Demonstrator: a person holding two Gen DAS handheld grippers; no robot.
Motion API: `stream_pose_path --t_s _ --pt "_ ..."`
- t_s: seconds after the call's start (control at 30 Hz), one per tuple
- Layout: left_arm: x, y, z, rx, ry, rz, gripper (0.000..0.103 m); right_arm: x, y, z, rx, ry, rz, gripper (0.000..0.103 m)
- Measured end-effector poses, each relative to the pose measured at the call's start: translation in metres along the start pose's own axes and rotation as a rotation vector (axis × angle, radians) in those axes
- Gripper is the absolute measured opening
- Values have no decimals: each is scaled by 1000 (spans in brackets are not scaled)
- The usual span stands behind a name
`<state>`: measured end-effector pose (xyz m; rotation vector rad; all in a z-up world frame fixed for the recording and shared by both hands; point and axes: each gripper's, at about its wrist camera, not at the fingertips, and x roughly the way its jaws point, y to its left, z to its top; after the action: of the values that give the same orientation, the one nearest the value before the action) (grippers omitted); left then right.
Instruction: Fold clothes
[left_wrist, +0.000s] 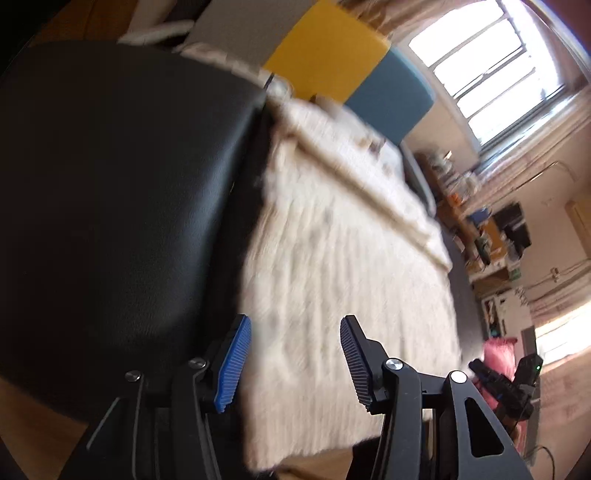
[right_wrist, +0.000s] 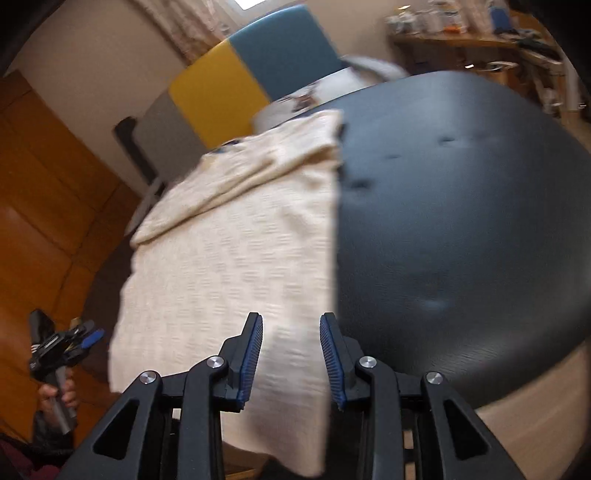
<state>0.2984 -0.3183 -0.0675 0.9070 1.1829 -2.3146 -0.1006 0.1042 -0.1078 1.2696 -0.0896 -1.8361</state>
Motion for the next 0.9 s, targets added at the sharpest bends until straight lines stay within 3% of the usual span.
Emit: stream_pose_path --t_s 0.1,0.2,0.27,0.37,0.47,0.63,0.73,0.9 --pt "12 -16 9 47 13 -19 58 34 25 8 -88 101 -47 32" --pt "41 -26 5 119 108 43 58 53 39 7 -158 173 -136 32" --pt "51 -24 -4 146 171 79 56 55 42 5 -172 211 -159 32" --pt "49 -27 -16 183 183 100 56 53 43 0 -194 265 -174 33" --pt "42 -24 -20 157 195 94 56 49 43 -8 -223 305 -178 33" --pt "27 -20 -21 126 192 78 56 19 15 -12 -81 234 -18 32" --pt "6 -11 -14 58 155 25 57 -4 -15 -19 6 184 8 33" --pt "-8 7 -13 28 115 46 58 -10 -52 -27 177 134 90 33"
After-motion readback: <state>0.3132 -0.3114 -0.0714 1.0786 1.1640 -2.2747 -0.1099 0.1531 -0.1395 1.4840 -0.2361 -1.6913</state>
